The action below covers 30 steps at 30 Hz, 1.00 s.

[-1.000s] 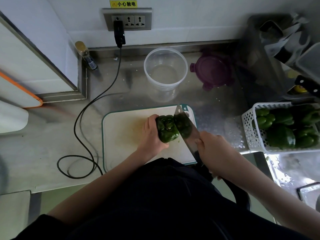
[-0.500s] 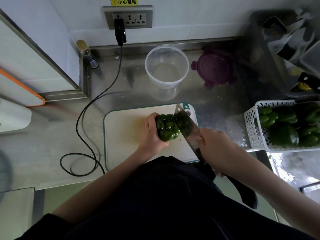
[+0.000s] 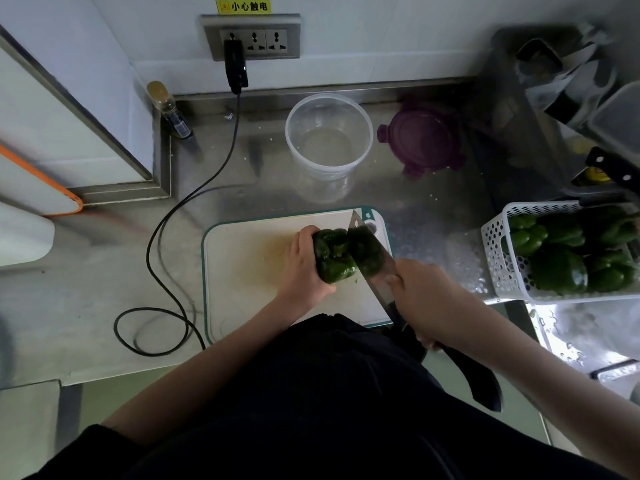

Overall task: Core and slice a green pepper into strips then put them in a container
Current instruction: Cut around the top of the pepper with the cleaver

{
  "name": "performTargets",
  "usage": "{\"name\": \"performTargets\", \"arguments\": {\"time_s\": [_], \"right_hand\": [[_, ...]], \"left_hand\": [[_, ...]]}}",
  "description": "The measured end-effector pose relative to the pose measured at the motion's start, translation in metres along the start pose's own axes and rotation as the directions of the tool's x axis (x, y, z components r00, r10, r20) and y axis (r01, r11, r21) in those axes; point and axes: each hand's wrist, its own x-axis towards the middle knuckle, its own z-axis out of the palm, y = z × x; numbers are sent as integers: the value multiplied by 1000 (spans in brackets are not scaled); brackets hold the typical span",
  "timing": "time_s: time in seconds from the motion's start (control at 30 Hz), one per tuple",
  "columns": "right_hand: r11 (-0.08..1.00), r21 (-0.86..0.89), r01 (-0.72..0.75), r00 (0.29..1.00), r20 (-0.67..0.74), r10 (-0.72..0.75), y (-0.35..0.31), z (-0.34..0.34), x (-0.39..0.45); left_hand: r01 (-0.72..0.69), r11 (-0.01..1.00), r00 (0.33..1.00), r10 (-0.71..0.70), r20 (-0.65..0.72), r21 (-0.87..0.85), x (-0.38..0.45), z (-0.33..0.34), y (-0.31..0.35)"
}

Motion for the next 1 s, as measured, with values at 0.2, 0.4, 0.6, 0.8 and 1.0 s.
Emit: {"name": "performTargets", "arguments": {"time_s": [0.2,0.4,0.6,0.8,1.0], "right_hand": [[998,-66,10,999,31,-8,4,3,-6],[999,-43,9,995,96,-5,3,-1,8],[997,-81,-18,995,97,25,1,-1,7],[992,-124,11,997,82,0,5,7,1],[987,-157,38,993,116,-20,-4,8,10]], "left_hand": [[44,998,999,-45,-14,-52,-2,-3,-2],[60,996,998,-60,-3,-61,0,-1,-3],[33,998,999,-33,-4,-54,-2,0,-3],[70,993,997,-72,-13,-98,-1,-4,-4],[42,994,999,-41,17,-101,-1,-1,-9]]}}
